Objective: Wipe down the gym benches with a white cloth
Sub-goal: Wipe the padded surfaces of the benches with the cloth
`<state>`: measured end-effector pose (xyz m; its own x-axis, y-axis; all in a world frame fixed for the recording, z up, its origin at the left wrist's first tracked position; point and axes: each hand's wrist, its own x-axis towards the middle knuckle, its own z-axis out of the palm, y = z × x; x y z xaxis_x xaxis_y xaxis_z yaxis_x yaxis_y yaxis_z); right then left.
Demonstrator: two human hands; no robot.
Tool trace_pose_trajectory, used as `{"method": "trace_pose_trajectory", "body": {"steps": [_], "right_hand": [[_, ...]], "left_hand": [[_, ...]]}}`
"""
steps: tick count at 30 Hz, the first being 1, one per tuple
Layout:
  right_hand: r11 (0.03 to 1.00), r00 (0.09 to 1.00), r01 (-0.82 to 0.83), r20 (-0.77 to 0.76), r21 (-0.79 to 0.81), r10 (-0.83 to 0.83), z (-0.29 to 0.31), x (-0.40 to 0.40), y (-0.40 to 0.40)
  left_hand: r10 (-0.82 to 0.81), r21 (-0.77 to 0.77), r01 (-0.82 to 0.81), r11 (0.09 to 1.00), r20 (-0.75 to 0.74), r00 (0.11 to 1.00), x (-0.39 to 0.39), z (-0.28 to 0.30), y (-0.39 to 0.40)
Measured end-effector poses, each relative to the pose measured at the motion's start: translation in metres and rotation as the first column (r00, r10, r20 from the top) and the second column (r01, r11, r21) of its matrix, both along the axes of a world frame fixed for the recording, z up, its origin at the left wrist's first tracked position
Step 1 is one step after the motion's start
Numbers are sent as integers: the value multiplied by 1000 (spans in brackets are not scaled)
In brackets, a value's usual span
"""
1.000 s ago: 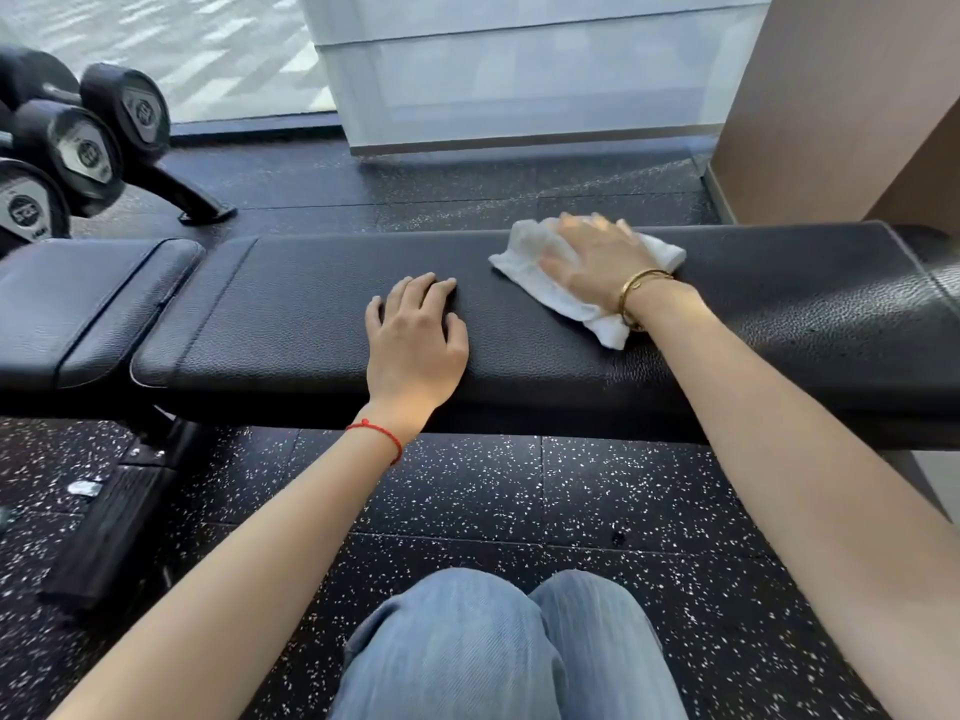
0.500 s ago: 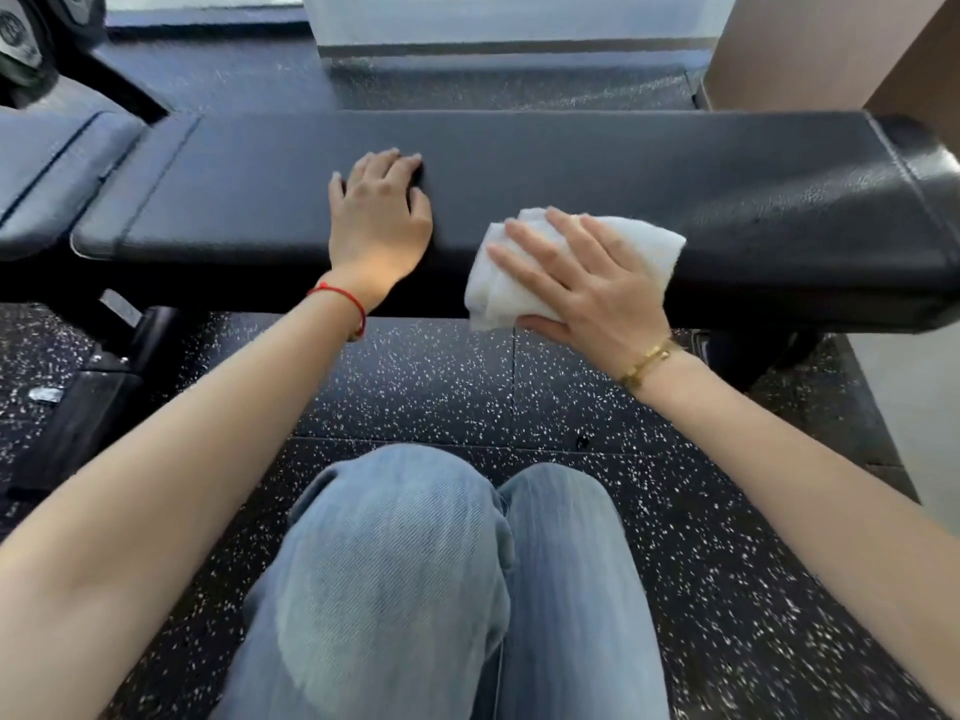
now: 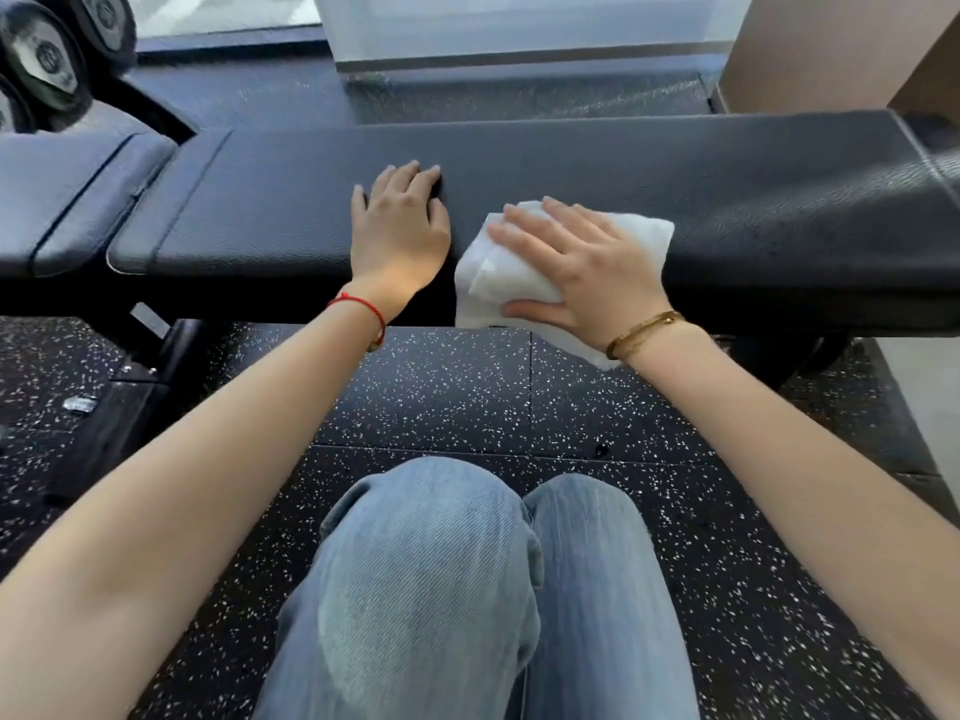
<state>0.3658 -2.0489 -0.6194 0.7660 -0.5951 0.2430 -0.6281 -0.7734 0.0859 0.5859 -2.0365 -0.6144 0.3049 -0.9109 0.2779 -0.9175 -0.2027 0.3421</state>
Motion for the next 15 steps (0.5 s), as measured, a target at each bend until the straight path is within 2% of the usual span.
{"method": "trace_pose_trajectory", "body": {"steps": [3,6,10,15], "right_hand": [[996,993,79,78,51,-83,1,-23,-1],[952,946,242,174,188,-275,8,-51,-15],[846,909,383,15,370,-417,26,-27,-73],[868,944,321,-59,378,-324,32,48,-98]], "left_hand": [[-7,2,7,1000,6,1000,4,0,1],[-10,-2,10,1000,14,1000,3,-1,0],[8,-9,-8,1000,16,1000,-1,-4,-1],[10,-31,-10,999,25,1000,-2,-3,-1]]}}
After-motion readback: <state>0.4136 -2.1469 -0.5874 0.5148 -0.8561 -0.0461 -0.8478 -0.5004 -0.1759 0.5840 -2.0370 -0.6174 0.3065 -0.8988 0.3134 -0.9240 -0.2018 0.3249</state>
